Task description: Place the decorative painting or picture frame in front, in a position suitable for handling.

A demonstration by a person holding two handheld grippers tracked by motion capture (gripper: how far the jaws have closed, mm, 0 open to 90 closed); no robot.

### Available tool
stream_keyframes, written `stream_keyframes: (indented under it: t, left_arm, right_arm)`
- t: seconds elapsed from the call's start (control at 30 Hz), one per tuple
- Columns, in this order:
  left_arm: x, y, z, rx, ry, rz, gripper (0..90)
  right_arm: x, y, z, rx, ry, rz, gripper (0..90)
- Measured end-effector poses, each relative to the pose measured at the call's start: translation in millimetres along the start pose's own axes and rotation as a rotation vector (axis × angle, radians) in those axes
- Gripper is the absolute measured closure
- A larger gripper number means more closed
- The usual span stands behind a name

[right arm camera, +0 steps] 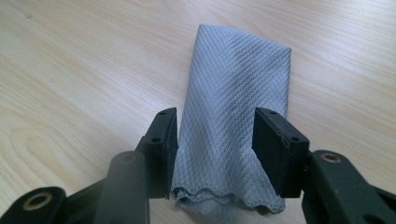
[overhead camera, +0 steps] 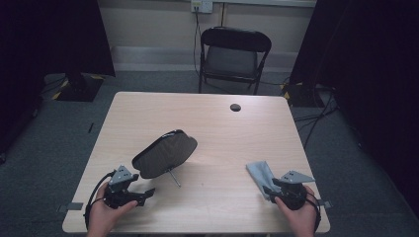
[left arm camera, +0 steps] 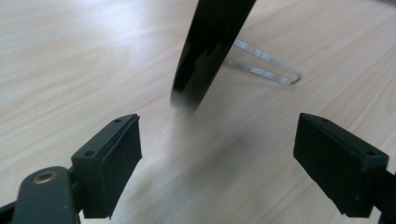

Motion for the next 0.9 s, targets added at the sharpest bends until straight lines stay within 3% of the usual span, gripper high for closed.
stream_keyframes:
  t: [0.1,0.2,0.37,0.57,0.67,0.9]
  left_arm:
    - [-0.3,5.9,3.4,0.016,0.029,-0.012,17.9]
    - [-0.9,11.1,5.7,0.041,0.056,-0.031,28.8]
    - [2.9,21.0,6.2,0.077,0.062,-0.026,43.6]
    - [2.8,24.8,2.5,0.069,0.107,-0.055,56.9]
    - [0.1,26.1,3.3,0.072,0.115,-0.028,67.3]
    - [0.9,26.1,-1.2,0.052,0.139,-0.064,70.2]
  right_arm:
    - [-0.1,0.0,1.3,0.001,0.0,-0.003,51.2]
    - [-0.2,0.2,1.1,0.001,-0.001,0.004,51.2]
    - [-0.2,0.2,0.6,-0.002,-0.002,0.005,51.0]
    - [-0.5,-0.5,0.6,-0.005,-0.003,0.008,51.0]
    - [-0.4,-0.9,0.9,-0.006,-0.003,0.008,50.8]
    - [-0.2,-1.9,0.1,-0.015,-0.004,0.014,50.3]
Point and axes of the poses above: each handheld gripper's, and its own axes: z roughly backward along the jaws, y roughly out of its top, x roughly to its right, the point moved 9 cm from there along -z, roughly forward along the jaws, and after that the axes turned 9 degrees about z, right-handed, at the moved point
